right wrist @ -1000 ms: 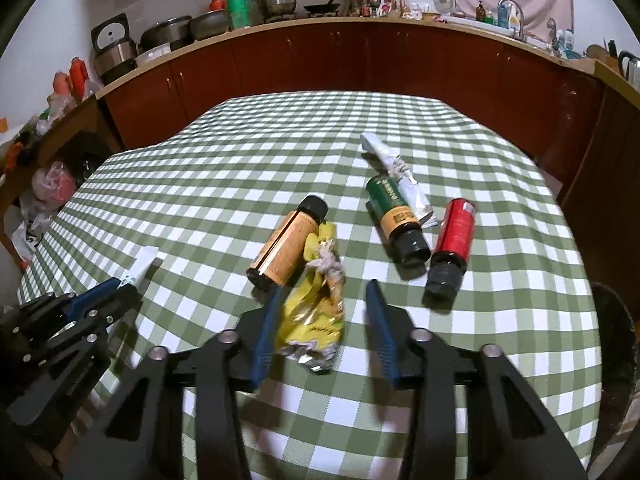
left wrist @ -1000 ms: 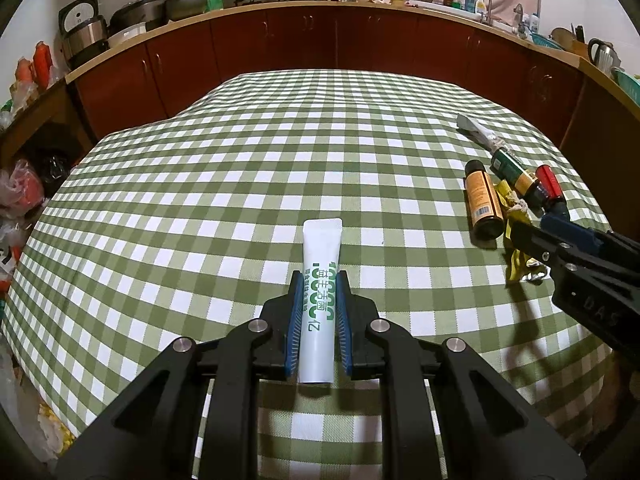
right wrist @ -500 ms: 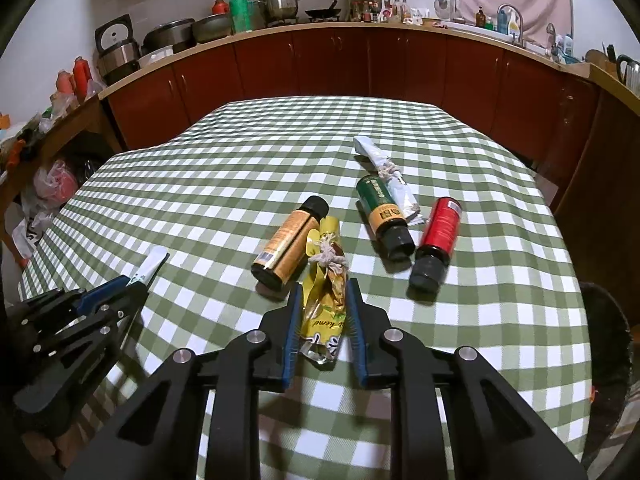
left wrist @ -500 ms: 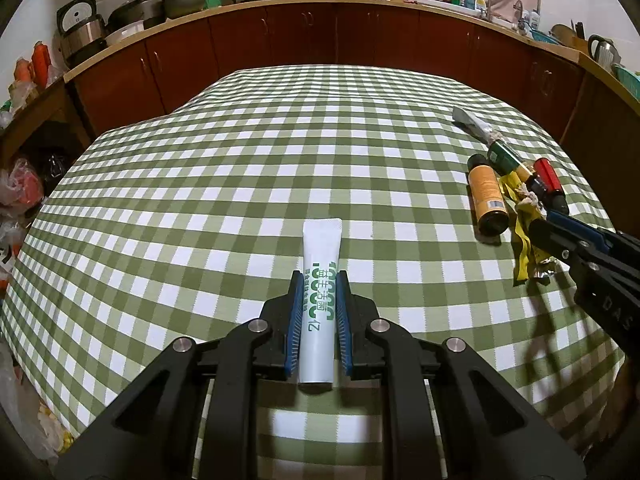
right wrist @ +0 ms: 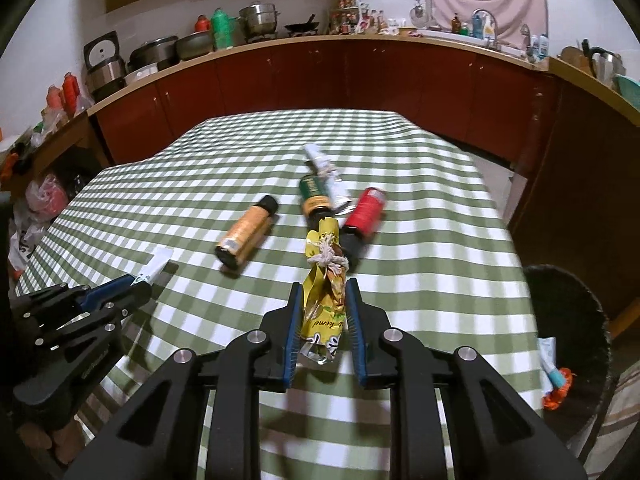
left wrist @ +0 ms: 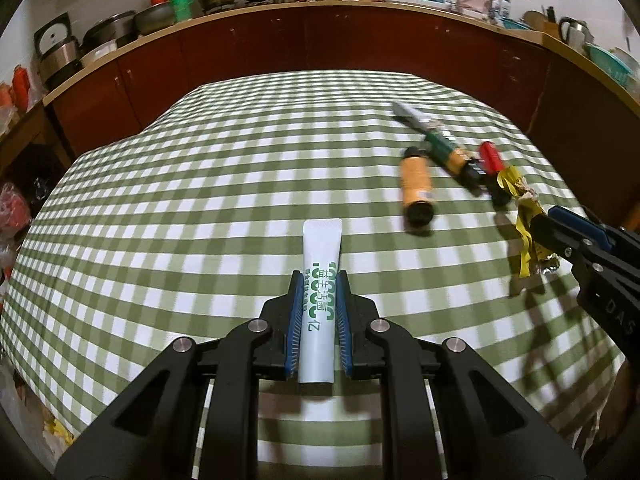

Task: Collect trash
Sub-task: 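Carry the yellow wrapper and white tube over the black trash bin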

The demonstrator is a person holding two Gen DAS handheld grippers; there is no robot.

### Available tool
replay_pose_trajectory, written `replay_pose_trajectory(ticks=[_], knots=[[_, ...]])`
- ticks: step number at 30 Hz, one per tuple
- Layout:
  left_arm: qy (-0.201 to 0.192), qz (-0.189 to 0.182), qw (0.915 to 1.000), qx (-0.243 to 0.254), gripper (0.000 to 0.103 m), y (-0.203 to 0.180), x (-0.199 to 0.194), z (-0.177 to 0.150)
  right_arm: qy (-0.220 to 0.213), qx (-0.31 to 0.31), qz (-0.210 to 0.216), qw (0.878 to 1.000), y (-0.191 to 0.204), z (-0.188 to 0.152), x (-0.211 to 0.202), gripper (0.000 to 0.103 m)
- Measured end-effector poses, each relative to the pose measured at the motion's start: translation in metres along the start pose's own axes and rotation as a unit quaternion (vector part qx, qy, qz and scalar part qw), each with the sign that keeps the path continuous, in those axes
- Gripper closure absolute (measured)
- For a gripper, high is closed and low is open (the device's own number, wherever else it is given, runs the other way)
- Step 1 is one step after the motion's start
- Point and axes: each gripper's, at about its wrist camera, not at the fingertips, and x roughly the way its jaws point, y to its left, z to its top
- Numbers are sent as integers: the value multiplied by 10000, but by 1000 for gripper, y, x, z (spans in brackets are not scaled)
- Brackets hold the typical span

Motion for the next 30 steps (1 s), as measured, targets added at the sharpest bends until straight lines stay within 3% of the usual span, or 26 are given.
replay_pose_trajectory(ticks=[17, 30], knots=[[-233, -701, 9938, 831, 87, -116, -17, 10, -258, 647, -821, 9942, -100, -23, -44, 81], [-269, -993, 9865, 1274, 87, -196, -10, 16, -347, 1192, -1289, 9839, -170, -43, -63, 81]])
